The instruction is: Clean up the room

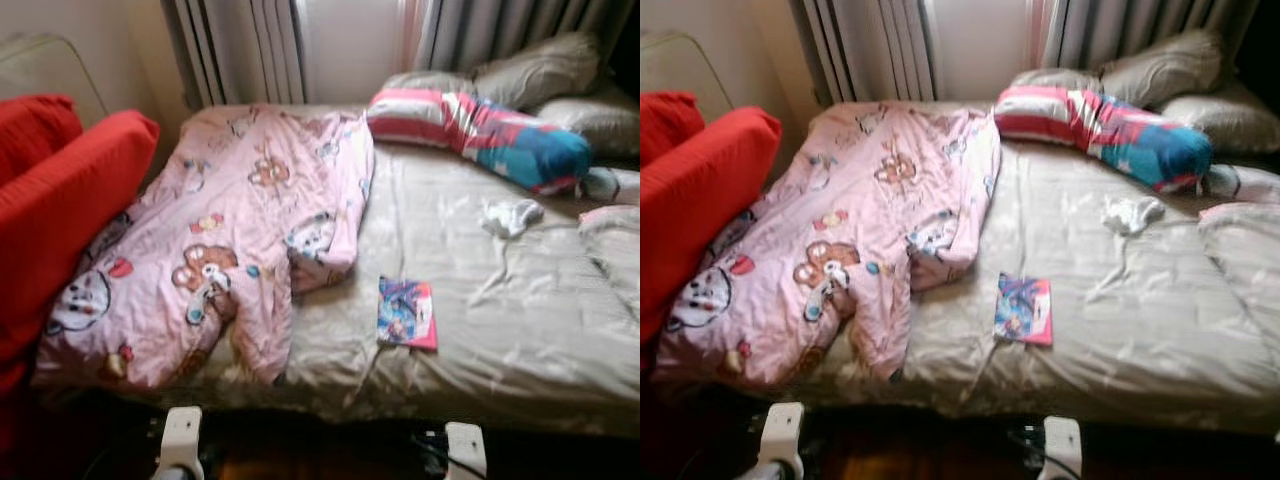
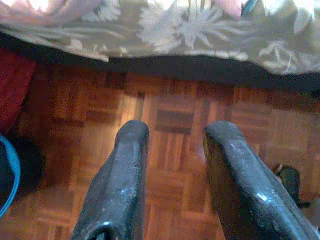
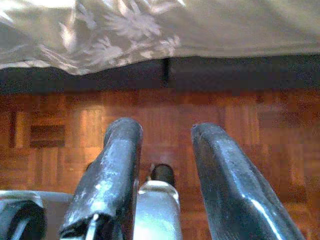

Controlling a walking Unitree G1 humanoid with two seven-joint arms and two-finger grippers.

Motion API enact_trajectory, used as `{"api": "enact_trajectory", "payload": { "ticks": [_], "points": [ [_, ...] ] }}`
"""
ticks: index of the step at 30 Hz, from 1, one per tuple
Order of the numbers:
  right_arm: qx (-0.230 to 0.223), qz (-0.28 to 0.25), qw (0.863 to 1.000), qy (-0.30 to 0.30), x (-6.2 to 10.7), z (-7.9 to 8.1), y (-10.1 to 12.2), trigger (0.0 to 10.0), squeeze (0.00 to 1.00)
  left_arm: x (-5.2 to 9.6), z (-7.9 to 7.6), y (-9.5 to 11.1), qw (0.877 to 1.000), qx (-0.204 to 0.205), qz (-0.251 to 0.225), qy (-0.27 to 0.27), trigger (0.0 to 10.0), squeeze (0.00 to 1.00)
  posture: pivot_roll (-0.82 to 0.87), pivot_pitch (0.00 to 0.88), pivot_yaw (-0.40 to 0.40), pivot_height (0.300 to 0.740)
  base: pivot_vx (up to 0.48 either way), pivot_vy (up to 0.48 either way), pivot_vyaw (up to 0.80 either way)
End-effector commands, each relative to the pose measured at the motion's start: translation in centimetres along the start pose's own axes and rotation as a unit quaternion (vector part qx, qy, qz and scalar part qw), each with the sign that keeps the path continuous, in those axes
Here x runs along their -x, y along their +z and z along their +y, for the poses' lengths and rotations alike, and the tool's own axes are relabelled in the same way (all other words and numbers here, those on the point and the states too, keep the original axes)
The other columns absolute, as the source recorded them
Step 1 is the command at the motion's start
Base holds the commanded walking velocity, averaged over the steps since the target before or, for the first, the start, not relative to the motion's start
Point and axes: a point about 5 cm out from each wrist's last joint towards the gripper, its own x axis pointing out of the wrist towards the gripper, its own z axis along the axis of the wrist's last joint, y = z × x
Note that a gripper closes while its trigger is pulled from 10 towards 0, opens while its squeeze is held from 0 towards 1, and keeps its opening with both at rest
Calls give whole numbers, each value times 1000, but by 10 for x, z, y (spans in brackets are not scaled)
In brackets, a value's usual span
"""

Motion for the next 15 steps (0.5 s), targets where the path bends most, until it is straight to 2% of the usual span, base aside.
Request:
{"api": "enact_trajectory", "payload": {
  "ticks": [1,15],
  "points": [
    [-7,-7,1000,1,-1,3,4,10000,0,1,4,-2,1000,-5,1,7,10000,0,-63,16,65,740,0,0,0],
    [-5,-12,1000,-5,-1,2,4,10000,0,1,4,-1,1000,-9,-5,5,10000,0,-64,12,66,740,0,0,0]
  ]
}}
